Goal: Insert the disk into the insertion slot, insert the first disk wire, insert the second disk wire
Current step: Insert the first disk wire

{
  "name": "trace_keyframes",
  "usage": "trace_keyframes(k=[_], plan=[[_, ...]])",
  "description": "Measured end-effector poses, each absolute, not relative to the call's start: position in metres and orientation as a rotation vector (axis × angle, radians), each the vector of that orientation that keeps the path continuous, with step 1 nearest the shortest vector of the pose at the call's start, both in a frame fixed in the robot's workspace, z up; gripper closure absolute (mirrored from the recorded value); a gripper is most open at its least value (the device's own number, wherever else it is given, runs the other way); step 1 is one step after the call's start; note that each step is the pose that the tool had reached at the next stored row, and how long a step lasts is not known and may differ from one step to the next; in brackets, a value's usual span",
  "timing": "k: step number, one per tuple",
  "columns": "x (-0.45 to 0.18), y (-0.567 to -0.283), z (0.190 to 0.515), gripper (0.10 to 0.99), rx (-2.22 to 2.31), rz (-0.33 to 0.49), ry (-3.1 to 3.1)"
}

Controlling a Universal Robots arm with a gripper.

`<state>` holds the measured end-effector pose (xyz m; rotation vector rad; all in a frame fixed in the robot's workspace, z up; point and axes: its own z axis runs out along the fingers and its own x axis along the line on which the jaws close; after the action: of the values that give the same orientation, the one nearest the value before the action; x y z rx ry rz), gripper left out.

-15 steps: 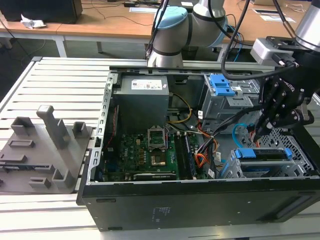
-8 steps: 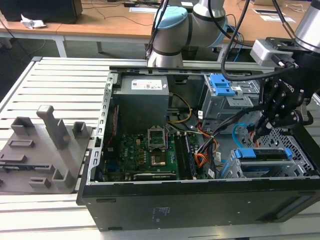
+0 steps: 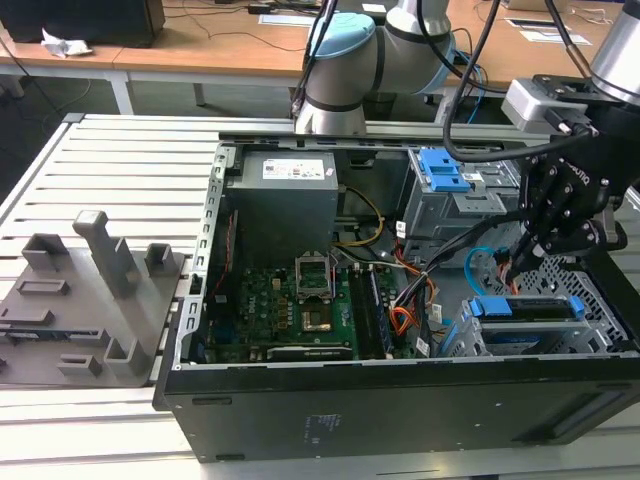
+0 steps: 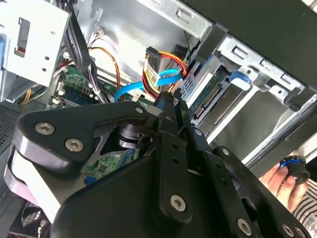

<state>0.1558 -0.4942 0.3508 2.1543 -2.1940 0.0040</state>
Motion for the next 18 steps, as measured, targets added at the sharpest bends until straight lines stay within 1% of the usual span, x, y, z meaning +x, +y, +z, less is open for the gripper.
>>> trace_keyframes(k=[3,8,13,18], plan=[[0.163,-0.496,0.351,0.922,2.155,-0.004,-2.194],[0.164,-0.517,0.351,0.922,2.162,-0.020,-2.201],[0.164,-0.529,0.351,0.922,2.162,-0.020,-2.201],[0.165,-0.531,0.349,0.922,2.162,-0.020,-2.201]])
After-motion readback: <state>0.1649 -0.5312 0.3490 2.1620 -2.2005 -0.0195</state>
